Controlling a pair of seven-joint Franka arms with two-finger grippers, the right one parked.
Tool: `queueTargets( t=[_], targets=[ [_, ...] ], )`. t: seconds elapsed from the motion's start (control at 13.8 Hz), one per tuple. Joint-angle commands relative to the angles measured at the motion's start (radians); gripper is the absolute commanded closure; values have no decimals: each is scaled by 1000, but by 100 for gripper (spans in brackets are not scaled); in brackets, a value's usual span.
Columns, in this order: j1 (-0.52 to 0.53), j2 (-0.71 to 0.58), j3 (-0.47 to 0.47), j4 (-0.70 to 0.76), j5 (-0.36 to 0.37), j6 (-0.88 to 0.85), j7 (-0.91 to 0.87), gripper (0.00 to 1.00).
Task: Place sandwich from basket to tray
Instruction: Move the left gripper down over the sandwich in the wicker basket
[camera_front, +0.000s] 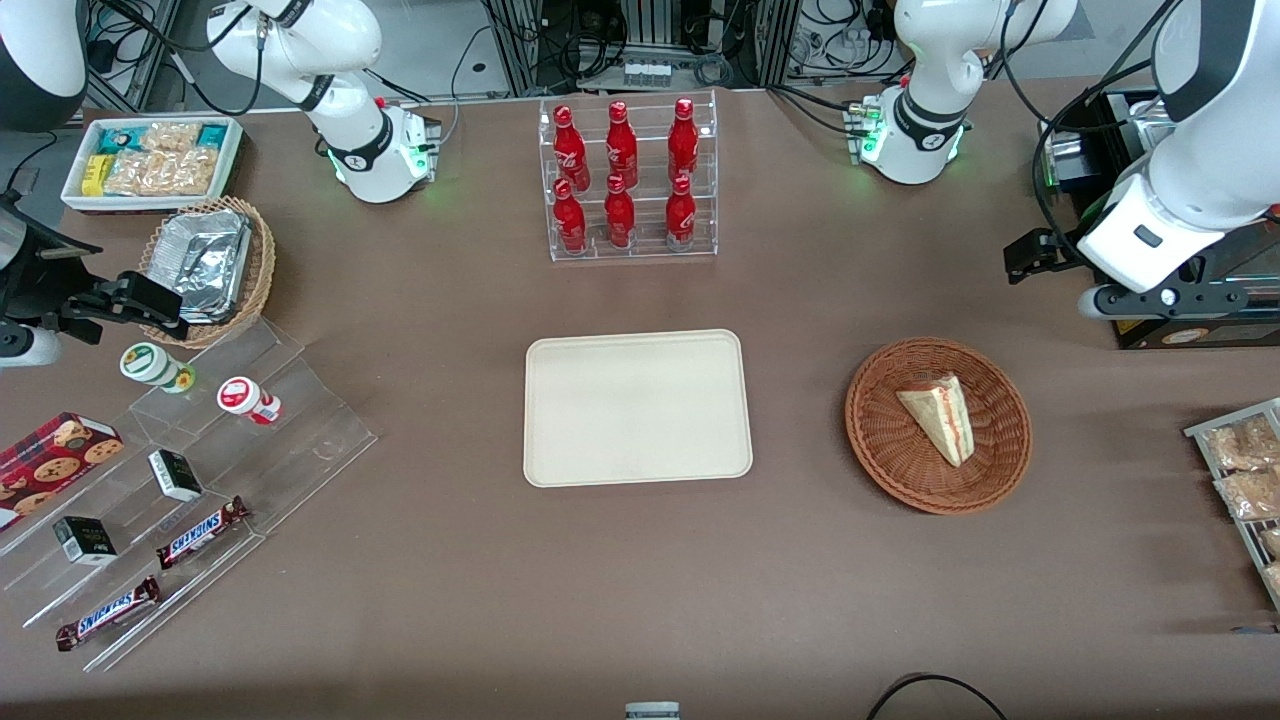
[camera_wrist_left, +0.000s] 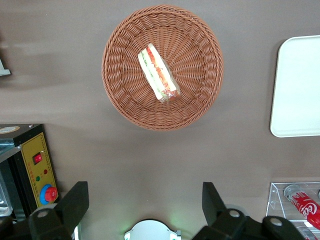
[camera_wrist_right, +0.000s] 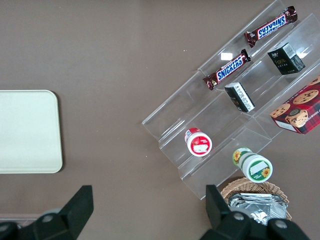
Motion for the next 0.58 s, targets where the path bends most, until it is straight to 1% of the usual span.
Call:
queueTargets(
  t=[0.0, 0.22, 0.51],
  targets=[
    [-13, -19, 6, 0, -16, -18, 24, 0],
    [-22, 4, 1, -20, -13, 23, 24, 0],
    [-22, 30, 1, -153, -5, 210, 24, 0]
  ],
)
